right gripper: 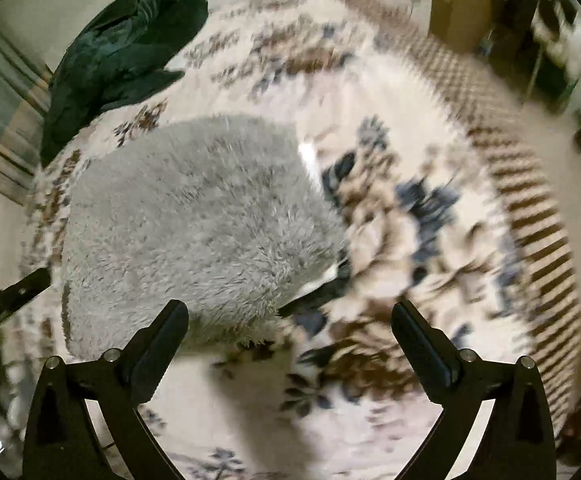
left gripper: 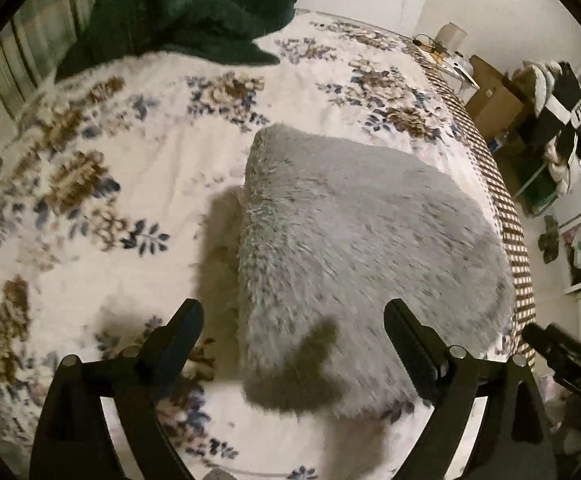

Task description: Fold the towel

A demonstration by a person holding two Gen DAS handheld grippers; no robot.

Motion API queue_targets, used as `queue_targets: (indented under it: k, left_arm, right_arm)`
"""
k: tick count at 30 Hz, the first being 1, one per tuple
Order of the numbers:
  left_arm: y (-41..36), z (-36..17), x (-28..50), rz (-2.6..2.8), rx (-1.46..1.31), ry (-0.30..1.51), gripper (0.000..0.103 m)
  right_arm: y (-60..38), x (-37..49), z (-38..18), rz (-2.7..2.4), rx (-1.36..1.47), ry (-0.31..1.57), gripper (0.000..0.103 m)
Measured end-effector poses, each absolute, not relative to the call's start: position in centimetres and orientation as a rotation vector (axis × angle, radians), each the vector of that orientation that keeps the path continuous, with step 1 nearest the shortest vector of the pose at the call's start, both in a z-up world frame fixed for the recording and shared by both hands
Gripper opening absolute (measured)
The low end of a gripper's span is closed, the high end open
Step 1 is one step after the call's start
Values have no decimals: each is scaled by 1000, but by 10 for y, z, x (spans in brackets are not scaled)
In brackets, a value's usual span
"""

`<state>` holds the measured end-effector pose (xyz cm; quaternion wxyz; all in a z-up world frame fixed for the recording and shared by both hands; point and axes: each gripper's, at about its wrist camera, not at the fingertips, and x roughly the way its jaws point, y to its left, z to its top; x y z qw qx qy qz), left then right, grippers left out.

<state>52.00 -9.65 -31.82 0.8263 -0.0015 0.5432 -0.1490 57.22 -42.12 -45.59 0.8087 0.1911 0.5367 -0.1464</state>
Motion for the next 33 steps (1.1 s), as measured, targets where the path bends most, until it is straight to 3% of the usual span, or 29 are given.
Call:
queue_targets:
  k: [13,25,33]
  left_arm:
    - [-87,-197,416,-264,67,964,94]
    - [-59,-79,268,-211,57,798,94]
    - [-53,-34,181,-173,39,725,94]
  right_arm:
    - [-352,471,-307,-371,245,971,103]
    - [-295,317,-155,-306,173,793,103]
    - [-262,211,-81,-250,144,705,103]
